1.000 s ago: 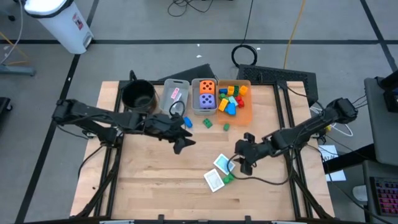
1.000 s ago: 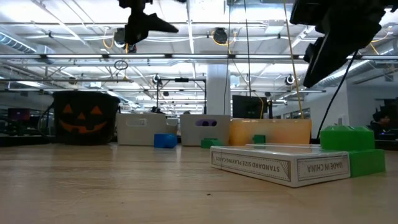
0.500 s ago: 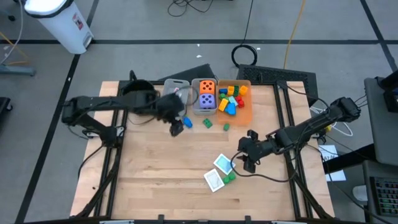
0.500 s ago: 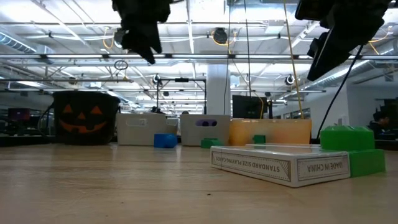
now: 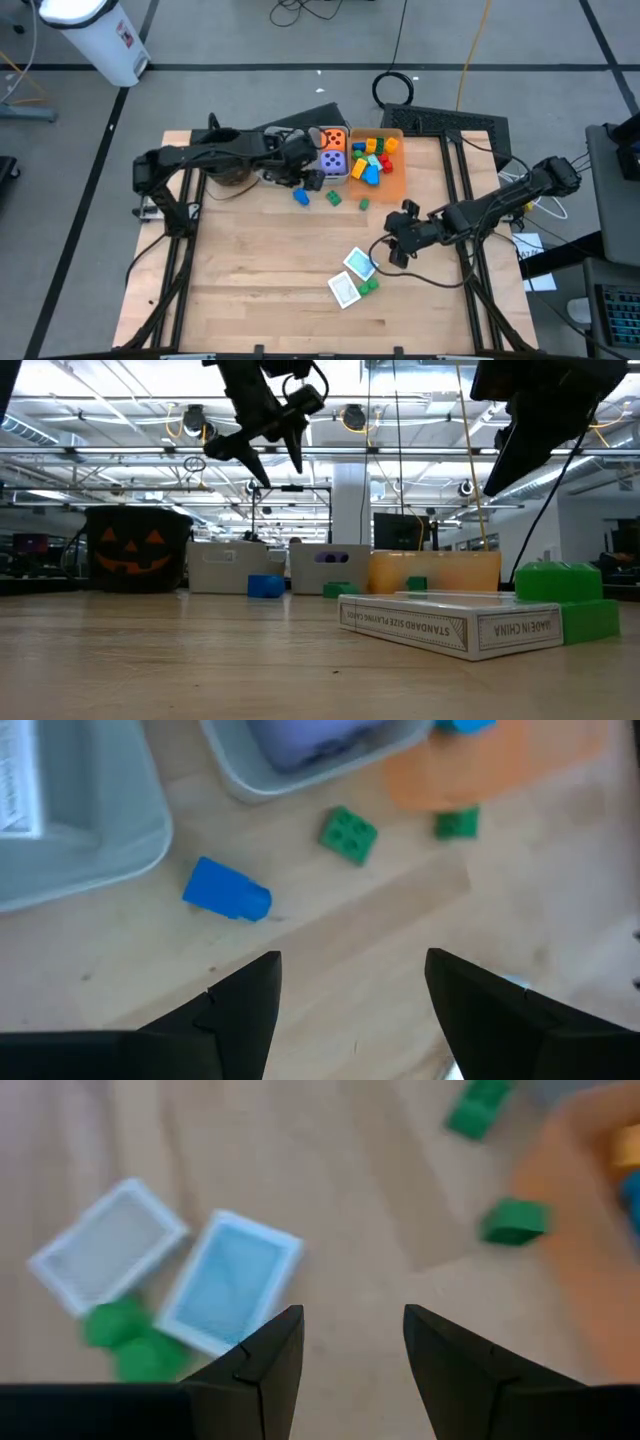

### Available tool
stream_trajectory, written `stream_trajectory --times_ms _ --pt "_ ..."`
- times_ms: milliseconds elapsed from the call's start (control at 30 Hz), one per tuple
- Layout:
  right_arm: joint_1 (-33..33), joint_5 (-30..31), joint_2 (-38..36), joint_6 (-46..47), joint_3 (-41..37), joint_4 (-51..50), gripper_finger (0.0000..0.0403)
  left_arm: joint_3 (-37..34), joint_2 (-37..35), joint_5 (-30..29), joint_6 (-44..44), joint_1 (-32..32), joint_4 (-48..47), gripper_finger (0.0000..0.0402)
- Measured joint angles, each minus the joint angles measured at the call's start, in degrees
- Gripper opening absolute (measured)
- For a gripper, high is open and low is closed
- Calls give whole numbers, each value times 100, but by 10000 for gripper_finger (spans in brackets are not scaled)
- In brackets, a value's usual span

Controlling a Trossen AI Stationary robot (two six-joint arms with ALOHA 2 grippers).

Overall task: Pick & Place Toys
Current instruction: Put the blue game piece into the orange bin

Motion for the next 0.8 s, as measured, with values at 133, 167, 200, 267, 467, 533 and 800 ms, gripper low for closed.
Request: stream_trajectory --times_ms 133,167,200,267,467,533,800 --pt "-36 379 -114 -401 -1 -202 164 0 69 -414 -835 -132 59 255" --pt "-53 414 -151 -549 -1 -264 164 0 74 -450 -864 -164 130 255" --pt "-72 448 -198 -701 -1 -272 164 0 82 -485 -739 -198 200 255" --pt "-76 461 -293 -983 -1 -349 164 0 83 -566 -37 -316 348 255" --pt "-97 485 -638 -1602 -1 -943 164 191 66 157 3558 -627 -19 255" --pt "-142 492 -755 -1630 -1 -1029 164 298 59 -75 4414 -704 -510 255" --pt "-303 496 -1151 -1065 -1 -1113 164 315 64 -2003 8466 -883 -971 255"
